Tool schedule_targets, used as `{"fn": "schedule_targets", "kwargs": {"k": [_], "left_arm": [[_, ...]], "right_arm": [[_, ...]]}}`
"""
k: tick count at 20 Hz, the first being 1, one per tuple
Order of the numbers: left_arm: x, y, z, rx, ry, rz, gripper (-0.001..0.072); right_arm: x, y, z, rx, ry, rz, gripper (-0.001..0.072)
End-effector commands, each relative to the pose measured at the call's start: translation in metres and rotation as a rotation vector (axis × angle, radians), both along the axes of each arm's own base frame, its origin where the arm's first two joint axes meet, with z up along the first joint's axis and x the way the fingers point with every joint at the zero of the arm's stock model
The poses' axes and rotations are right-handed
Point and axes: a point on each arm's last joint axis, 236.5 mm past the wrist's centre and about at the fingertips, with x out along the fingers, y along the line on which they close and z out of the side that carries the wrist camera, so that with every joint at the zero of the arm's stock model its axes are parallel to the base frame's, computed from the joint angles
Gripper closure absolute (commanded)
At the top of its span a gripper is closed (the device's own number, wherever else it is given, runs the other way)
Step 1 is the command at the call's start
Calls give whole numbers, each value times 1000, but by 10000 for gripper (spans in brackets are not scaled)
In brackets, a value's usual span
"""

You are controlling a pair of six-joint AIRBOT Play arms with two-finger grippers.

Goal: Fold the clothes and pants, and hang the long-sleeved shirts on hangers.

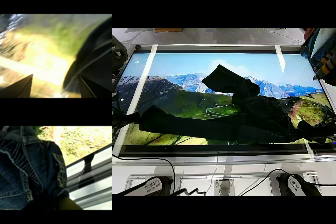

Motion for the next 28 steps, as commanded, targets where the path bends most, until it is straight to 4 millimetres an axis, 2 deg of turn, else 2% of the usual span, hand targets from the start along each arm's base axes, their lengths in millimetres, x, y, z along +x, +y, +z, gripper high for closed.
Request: {"fn": "schedule_targets", "kwargs": {"k": [1, 2, 5, 7, 9, 11, 13, 14, 15, 16, 19, 21, 23, 24, 26, 27, 28], "left_arm": [[-43, 0, -15, -63, 122, -129, 116], [-48, -11, -23, -137, 99, -161, 152], [-43, -34, -37, -279, -24, -217, 152], [-36, -41, -46, -305, -60, -299, 152], [-23, -49, -54, -330, -106, -346, 170], [-8, -55, -63, -361, -153, -346, 234], [2, -57, -68, -368, -186, -349, 247], [6, -58, -67, -364, -199, -357, 342], [8, -58, -65, -364, -203, -360, 569], [9, -59, -63, -364, -206, -364, 682], [21, -53, -39, -372, -248, -302, 681], [41, -32, -4, -356, -309, -169, 684], [56, -2, 42, -331, -359, 13, 685], [58, 6, 66, -327, -363, 64, 685], [49, 11, 97, -309, -295, 61, 685], [38, 10, 102, -293, -236, 25, 685], [20, 11, 98, -274, -151, 6, 685]], "right_arm": [[4, -4, 0, -15, -16, -5, 647], [5, -4, 1, -17, -21, -7, 647], [9, -6, 1, -22, -37, -11, 647], [12, -8, 2, -32, -53, -16, 647], [14, -8, 3, -31, -61, -19, 647], [16, -6, 3, -22, -67, -21, 647], [18, -3, 4, -7, -75, -25, 648], [18, -2, 5, -1, -79, -26, 648], [20, 0, 5, 8, -84, -28, 648], [22, 3, 7, 23, -93, -31, 648], [35, 13, 20, 70, -149, -42, 657], [42, 8, 33, 51, -178, -36, 658], [50, 3, 50, 22, -216, -3, 659], [53, 2, 61, 10, -231, 18, 660], [50, 3, 74, -7, -229, 86, 666], [42, 5, 74, -10, -200, 129, 666], [31, 7, 69, -10, -153, 166, 666]]}}
